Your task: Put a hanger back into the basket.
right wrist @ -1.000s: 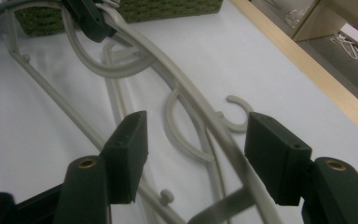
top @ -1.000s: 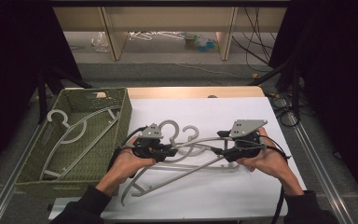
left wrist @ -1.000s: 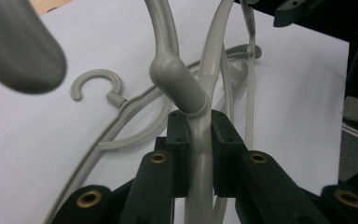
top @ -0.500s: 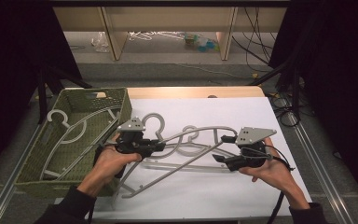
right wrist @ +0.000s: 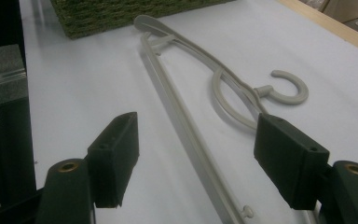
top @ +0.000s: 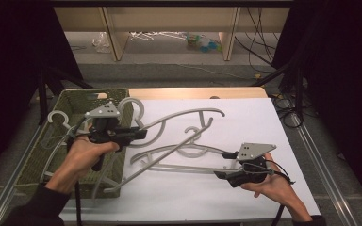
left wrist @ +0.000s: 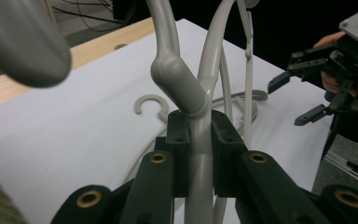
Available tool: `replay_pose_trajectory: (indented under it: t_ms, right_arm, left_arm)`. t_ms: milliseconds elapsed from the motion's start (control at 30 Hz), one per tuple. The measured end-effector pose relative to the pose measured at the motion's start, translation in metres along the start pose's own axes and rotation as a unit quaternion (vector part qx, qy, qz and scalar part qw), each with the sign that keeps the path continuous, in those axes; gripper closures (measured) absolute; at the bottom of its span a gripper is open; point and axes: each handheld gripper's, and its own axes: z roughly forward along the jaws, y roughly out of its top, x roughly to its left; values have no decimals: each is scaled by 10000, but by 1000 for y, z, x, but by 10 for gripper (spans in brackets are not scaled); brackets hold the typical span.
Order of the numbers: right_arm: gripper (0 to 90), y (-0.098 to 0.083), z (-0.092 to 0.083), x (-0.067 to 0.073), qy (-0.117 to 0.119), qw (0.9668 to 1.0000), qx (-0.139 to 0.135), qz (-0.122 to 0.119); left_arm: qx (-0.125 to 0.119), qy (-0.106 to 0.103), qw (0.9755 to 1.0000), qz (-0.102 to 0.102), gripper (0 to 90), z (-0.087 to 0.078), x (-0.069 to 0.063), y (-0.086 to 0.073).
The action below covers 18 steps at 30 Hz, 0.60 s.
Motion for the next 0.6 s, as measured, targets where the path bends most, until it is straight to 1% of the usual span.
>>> replay_pose_trajectory:
  t_ms: [100, 133, 167, 200, 233, 267, 300, 333, 367, 433, 500, 533, 567, 600]
  right_arm:
    - [318, -2, -2, -1, -28, 10000, 2, 28]
    - [318, -4, -2, -1, -35, 10000, -46, 63]
    - [318, -5, -2, -1, -30, 10000, -39, 67]
    - [318, -6, -3, -1, -22, 10000, 17, 75]
    - [318, -6, -3, -1, -22, 10000, 17, 75]
    - [318, -6, -3, -1, -25, 10000, 25, 87]
    - [318, -8, -3, -1, -7, 10000, 42, 89]
    - [318, -8, -3, -1, -7, 10000, 42, 89]
    - [317, -8, -3, -1, -4, 9999, 46, 97]
    - [317, -8, -3, -1, -1, 9999, 39, 101]
    - [317, -9, -2, -1, 5, 9999, 52, 111]
    - [317, -9, -2, -1, -21, 9999, 67, 109]
    - [317, -9, -2, -1, -21, 9999, 67, 109]
    - [317, -10, -2, -1, -14, 9999, 72, 113]
  left_arm:
    - [-53, 131, 9999, -38, 798, -16, 9, 4]
    - [-99, 249, 9996, -17, 798, -26, 15, 6]
    - [-99, 249, 9996, -17, 798, -26, 15, 6]
    - [-163, 346, 9992, -103, 798, -34, 23, 7]
    - [-163, 346, 9992, -103, 798, -34, 23, 7]
    - [-119, 399, 9990, -144, 798, -39, 27, 8]
    - [-227, 478, 9984, -202, 797, -47, 36, 9]
    - [-227, 478, 9984, -202, 797, -47, 36, 9]
    - [-209, 558, 9980, -197, 797, -52, 40, 10]
    - [-273, 700, 9969, -214, 798, -59, 49, 11]
    - [-311, 854, 9955, -278, 797, -65, 59, 11]
    - [-290, 961, 9943, -353, 798, -70, 68, 10]
    - [-290, 961, 9943, -353, 797, -70, 68, 10]
    - [-316, 958, 9939, -447, 797, -72, 71, 9]
